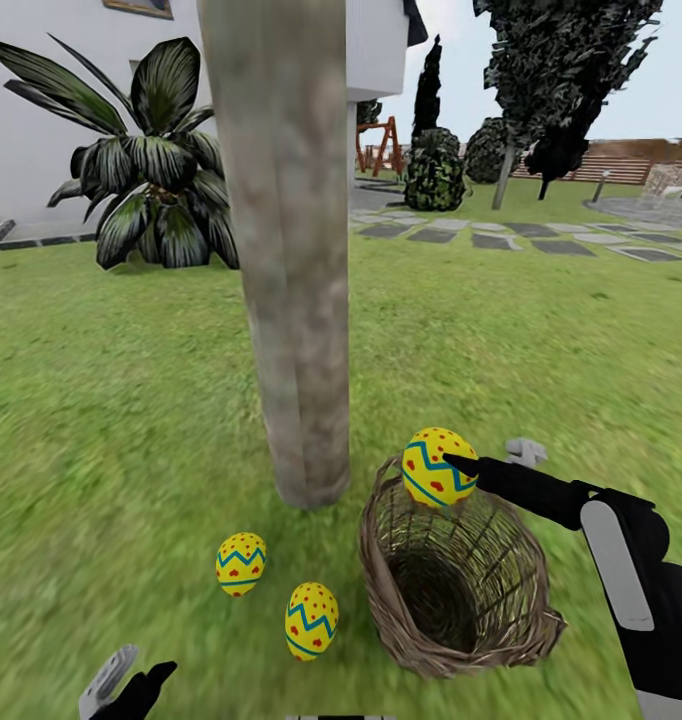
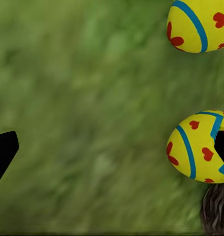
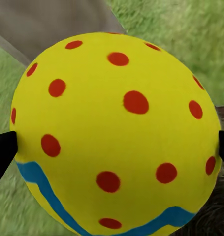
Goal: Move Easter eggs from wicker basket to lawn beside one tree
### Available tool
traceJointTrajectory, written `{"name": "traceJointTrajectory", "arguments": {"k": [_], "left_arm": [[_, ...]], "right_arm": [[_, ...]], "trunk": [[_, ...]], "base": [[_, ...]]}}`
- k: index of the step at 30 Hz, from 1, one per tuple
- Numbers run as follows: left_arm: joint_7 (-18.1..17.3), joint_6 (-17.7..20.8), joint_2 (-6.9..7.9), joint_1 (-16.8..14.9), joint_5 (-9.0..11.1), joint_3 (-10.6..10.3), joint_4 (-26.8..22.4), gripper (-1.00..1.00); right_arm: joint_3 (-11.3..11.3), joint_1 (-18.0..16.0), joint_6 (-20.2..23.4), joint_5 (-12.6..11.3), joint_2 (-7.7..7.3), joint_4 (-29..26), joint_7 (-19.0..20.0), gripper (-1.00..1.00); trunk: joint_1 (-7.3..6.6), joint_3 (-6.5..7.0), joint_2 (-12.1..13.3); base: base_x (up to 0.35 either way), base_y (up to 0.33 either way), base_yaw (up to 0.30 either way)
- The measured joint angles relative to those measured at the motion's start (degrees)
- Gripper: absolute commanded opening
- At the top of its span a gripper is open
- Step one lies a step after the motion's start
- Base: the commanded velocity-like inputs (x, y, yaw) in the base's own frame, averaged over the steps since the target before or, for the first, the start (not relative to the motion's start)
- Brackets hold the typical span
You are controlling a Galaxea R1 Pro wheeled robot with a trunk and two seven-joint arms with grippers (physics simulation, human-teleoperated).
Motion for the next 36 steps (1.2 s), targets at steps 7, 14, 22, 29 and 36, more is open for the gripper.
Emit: {"name": "traceJointTrajectory", "arguments": {"k": [7, 14, 22, 29, 36], "left_arm": [[-6.14, 0.35, 1.24, -0.21, 0.43, -0.09, 1.72, 1.00], [-5.15, -0.63, 1.23, 0.12, -0.37, -0.09, 2.30, 1.00], [-5.05, -0.66, 1.32, 0.18, -0.38, -0.07, 2.34, 1.00], [-5.05, -0.67, 1.32, 0.25, -0.37, -0.01, 2.33, 1.00], [-5.39, -0.76, 1.25, 1.12, -0.32, 3.25, 1.72, 1.00]], "right_arm": [[0.16, 0.00, -0.02, 0.05, 0.18, 0.00, 0.01, -1.00], [0.38, 0.44, -5.95, 0.34, 0.10, -0.02, -0.08, -1.00], [0.32, 0.60, -6.28, 0.25, 0.10, -0.02, -0.08, -1.00], [0.66, 0.60, -6.48, 0.37, 0.11, -0.01, -0.25, -1.00], [0.75, 0.60, -6.51, 0.71, 0.17, -0.01, -0.63, -1.00]], "trunk": [[-0.13, 1.11, 0.07], [-0.12, 1.11, 0.07], [-0.13, 1.12, 0.07], [-0.13, 1.11, 0.07], [-0.13, 1.11, 0.07]], "base": [[-0.006, -0.017, 0.000], [-0.111, -0.257, 0.000], [-0.025, -0.317, 0.010], [0.000, -0.326, 0.095], [0.000, -0.326, 0.163]]}}
